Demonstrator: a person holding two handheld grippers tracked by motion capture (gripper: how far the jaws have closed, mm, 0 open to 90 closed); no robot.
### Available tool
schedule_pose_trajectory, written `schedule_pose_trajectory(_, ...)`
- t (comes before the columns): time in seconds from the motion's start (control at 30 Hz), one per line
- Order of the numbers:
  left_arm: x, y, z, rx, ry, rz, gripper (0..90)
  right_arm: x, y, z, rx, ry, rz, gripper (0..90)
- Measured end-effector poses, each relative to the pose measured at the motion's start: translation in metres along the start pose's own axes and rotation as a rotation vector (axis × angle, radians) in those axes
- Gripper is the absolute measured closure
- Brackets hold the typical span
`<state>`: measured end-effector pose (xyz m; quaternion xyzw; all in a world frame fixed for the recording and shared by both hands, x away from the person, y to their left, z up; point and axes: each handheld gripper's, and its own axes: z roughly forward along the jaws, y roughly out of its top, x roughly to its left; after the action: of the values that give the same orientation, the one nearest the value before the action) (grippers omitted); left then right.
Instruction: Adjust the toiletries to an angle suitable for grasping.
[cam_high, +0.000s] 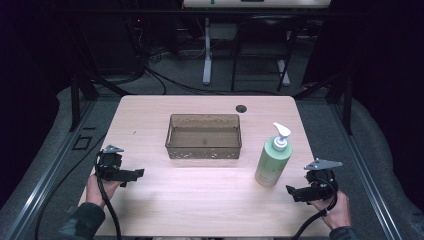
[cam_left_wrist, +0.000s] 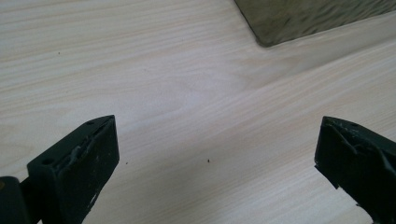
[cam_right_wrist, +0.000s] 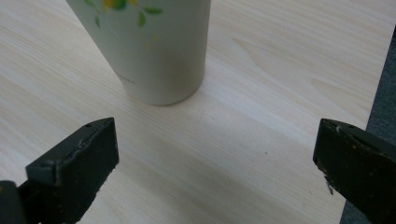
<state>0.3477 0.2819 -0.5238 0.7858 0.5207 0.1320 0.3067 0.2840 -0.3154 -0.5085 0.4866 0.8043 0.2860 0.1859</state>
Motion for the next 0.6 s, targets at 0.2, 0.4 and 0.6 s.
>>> schedule_pose_trajectory(0.2,0.002,-0.002,0.000,0.008,0.016,0.014,0.0,0.007,0.012,-0.004,-0.055,0.018,-0.015,0.0)
schedule_pose_trajectory(0.4,0.000,-0.001,-0.001,0.008,-0.009,0.007,0.0,0.011,0.021,-0.003,-0.103,0.050,-0.029,0.0)
schedule_pose_trajectory(0.6,-0.004,0.001,0.000,0.002,-0.007,0.014,0.0,0.013,0.032,-0.001,-0.153,0.079,-0.011,0.0)
